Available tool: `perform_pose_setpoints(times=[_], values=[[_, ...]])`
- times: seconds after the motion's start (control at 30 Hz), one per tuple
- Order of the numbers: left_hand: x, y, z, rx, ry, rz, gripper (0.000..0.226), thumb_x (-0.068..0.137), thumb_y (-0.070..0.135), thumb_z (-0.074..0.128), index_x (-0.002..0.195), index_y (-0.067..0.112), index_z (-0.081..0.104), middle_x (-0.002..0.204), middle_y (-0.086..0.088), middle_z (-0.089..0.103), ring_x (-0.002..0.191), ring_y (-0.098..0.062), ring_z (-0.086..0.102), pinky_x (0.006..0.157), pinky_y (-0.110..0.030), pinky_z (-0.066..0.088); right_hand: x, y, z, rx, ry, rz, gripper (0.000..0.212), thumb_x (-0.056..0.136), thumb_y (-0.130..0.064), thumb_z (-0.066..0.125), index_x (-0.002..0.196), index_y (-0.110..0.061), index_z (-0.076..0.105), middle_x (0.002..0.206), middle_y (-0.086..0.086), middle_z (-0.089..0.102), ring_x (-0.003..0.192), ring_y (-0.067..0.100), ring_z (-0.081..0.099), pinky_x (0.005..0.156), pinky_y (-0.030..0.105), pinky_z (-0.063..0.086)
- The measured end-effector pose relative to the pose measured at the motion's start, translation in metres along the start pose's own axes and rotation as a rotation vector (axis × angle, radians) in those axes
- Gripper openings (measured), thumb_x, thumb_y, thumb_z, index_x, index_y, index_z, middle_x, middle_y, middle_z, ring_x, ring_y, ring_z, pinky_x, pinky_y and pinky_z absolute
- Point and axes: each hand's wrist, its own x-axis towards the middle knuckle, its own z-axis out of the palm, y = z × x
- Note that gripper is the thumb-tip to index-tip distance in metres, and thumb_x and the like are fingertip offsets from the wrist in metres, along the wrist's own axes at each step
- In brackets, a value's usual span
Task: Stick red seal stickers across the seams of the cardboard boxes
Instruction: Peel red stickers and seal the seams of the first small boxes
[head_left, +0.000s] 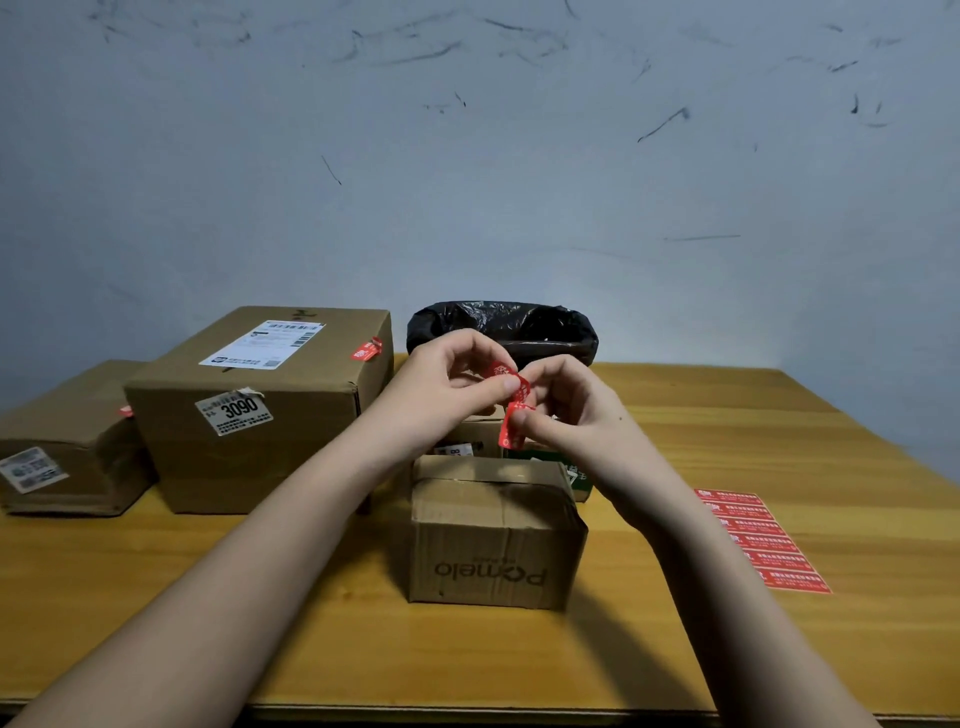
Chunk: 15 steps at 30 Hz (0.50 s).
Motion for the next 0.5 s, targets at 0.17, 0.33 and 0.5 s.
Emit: perform_pose_setpoints(times=[0.17, 0.33, 0.5], values=[[0.004, -0.002, 0.002, -0.064, 0.057, -0.035, 0.008, 0.087, 0.005, 0.066, 0.090, 0.011, 0.062, 0.086, -0.004, 0.065, 0.077, -0.010, 0.065, 0.068, -0.021, 0.056, 0.009, -0.002, -0.004, -0.001, -0.022, 0.034, 0.026, 0.087, 0.006, 0.062, 0.105, -0.012, 0.058, 0.084, 0.005, 0.058, 0.081, 0.017, 0.059, 0.073, 0.021, 0.051], [0.012, -0.005, -0.004, -0.133, 0.076, -0.117, 0.007, 0.088, 0.007, 0.065, 0.092, 0.011, 0.061, 0.089, -0.010, 0.069, 0.082, -0.017, 0.070, 0.072, -0.033, 0.060, 0.020, -0.006, -0.004, -0.152, 0.001, -0.016, 0.026, 0.086, 0.000, 0.064, 0.102, -0.021, 0.061, 0.081, 0.001, 0.057, 0.075, 0.006, 0.058, 0.068, 0.014, 0.046], [0.019, -0.003, -0.007, -0.206, 0.085, -0.225, 0.007, 0.088, 0.010, 0.066, 0.088, 0.015, 0.061, 0.084, -0.007, 0.071, 0.071, -0.016, 0.069, 0.064, -0.029, 0.057, 0.027, -0.005, -0.001, -0.383, 0.053, -0.126, 0.030, 0.086, -0.007, 0.065, 0.097, -0.034, 0.059, 0.078, -0.009, 0.058, 0.072, 0.003, 0.056, 0.068, 0.020, 0.049]])
